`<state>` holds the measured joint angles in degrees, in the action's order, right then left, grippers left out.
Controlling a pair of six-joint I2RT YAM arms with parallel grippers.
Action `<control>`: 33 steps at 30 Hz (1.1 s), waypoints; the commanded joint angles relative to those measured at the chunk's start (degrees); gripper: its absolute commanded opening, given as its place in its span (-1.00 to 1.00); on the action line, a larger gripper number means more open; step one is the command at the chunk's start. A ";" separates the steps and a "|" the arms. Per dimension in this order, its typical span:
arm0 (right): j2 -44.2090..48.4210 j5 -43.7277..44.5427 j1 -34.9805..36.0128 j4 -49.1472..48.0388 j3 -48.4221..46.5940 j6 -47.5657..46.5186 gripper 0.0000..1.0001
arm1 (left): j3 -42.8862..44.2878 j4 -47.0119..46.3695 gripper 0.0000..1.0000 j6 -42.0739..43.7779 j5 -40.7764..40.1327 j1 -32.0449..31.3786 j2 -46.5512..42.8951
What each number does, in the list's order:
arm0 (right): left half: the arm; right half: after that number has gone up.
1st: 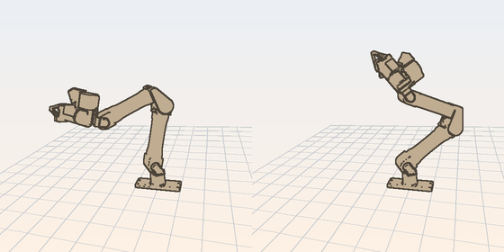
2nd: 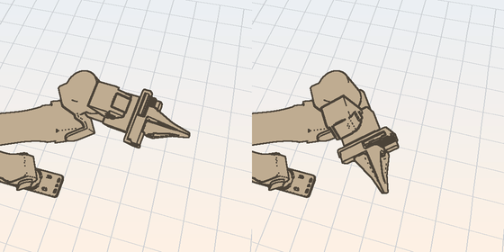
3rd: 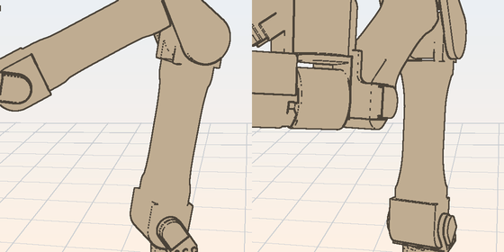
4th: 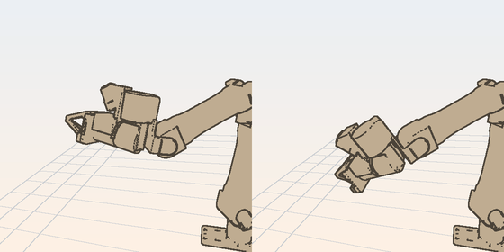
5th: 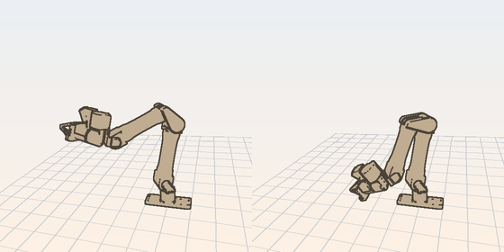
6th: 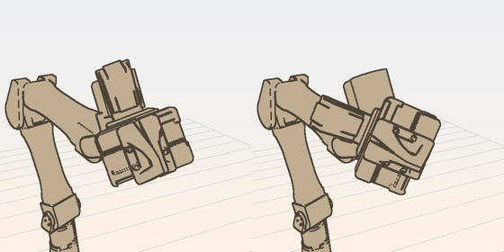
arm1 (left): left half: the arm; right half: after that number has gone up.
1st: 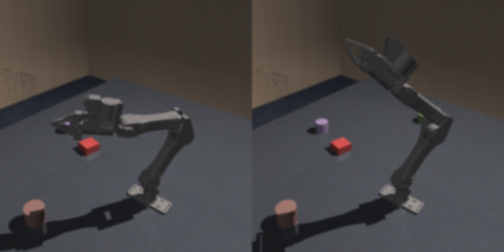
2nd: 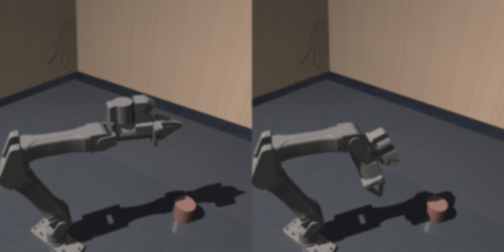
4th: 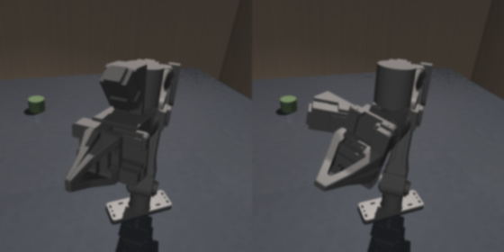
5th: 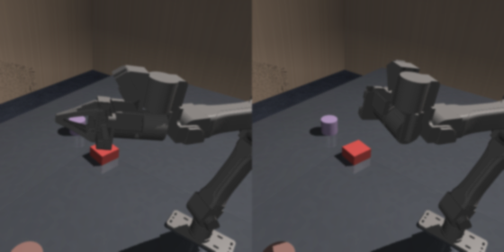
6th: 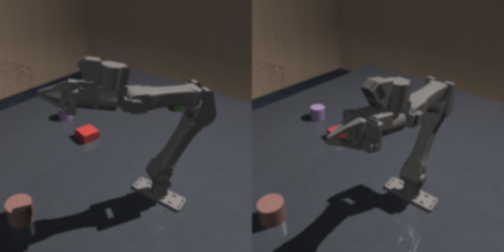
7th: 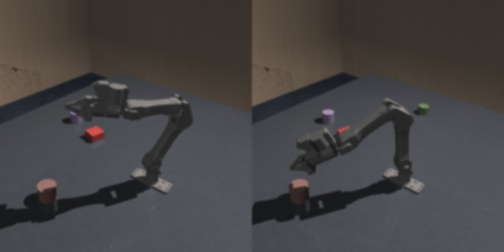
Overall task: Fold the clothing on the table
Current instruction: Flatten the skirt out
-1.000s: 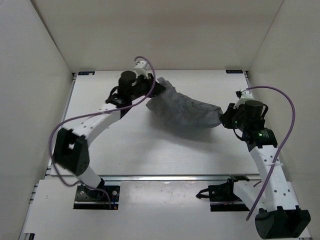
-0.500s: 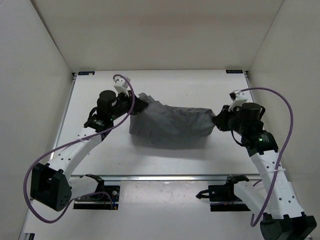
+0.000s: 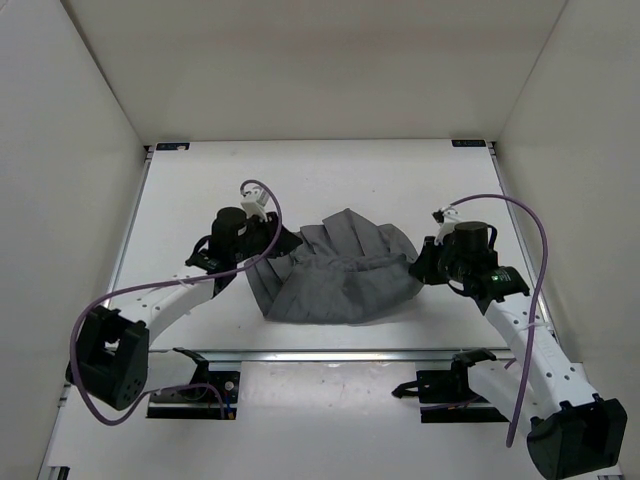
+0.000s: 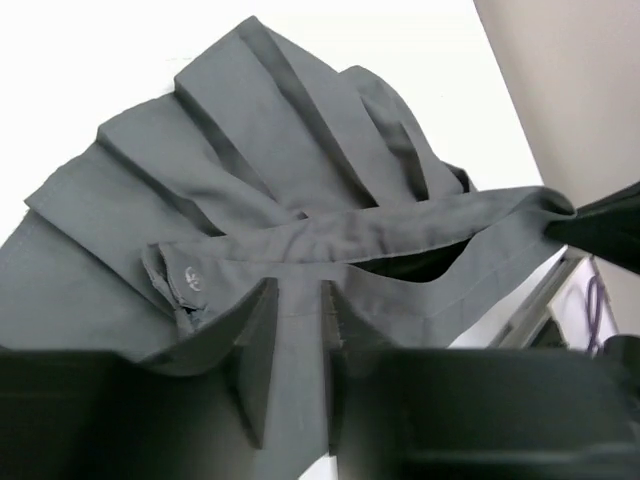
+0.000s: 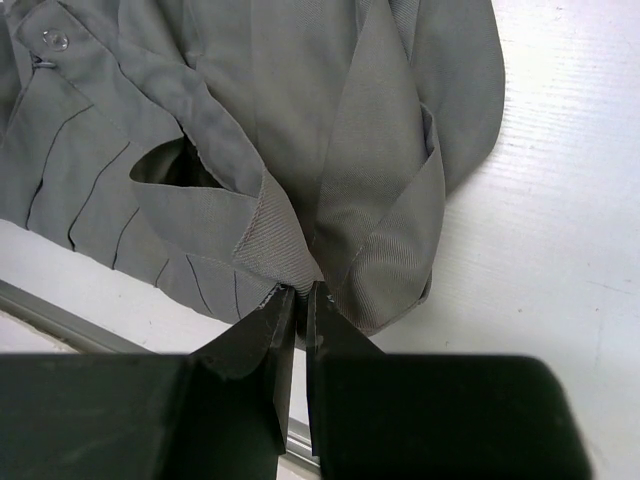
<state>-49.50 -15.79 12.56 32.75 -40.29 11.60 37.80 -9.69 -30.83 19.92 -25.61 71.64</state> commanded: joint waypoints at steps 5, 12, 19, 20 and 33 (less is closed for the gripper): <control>-0.51 -0.91 -0.08 -4.10 0.48 0.10 -0.99 | 0.95 0.20 0.07 2.96 -4.88 -1.90 6.23; 0.01 -1.08 0.01 -4.45 1.27 0.01 -1.00 | -0.10 -1.91 0.22 2.44 -7.26 -2.87 11.24; 0.10 -1.44 -0.25 -4.80 2.06 0.18 -1.00 | 0.60 -0.50 0.23 3.23 -9.90 -2.17 10.89; 0.01 -1.78 -0.34 -5.06 1.71 0.10 -1.00 | 0.43 -0.24 0.23 3.14 -10.86 -2.08 11.24; -0.16 -2.31 -0.34 -4.98 2.15 0.27 -1.00 | 5.26 -0.50 0.06 2.71 -10.87 -2.96 18.70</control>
<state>-50.06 -17.21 12.32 29.89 -38.57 11.84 40.38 -9.91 -28.53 9.37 -27.94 88.92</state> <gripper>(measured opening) 0.034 0.549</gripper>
